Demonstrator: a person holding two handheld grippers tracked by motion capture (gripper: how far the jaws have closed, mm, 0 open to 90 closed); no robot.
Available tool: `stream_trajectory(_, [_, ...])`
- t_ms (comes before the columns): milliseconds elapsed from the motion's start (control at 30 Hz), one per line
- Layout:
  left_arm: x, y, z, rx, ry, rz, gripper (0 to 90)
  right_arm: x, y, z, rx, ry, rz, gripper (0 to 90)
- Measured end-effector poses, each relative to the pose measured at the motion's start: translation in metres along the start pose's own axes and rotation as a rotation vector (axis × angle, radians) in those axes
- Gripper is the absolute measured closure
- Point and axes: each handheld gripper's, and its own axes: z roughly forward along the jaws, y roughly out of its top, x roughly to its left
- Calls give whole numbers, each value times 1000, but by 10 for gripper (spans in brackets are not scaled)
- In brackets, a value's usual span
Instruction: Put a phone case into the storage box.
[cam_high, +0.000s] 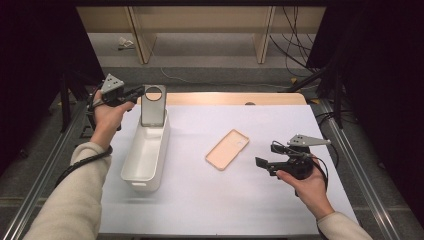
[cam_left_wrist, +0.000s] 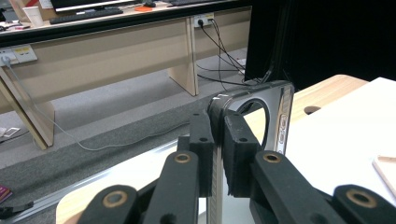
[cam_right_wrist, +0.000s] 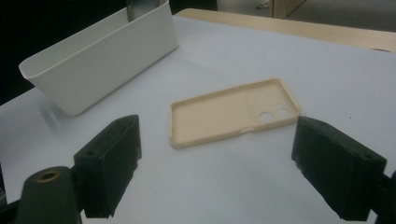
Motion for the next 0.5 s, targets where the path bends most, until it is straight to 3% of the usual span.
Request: stream_trajectory(500, [1, -15, 11, 30, 8, -22, 829, 0, 0, 0, 1, 2, 0, 167])
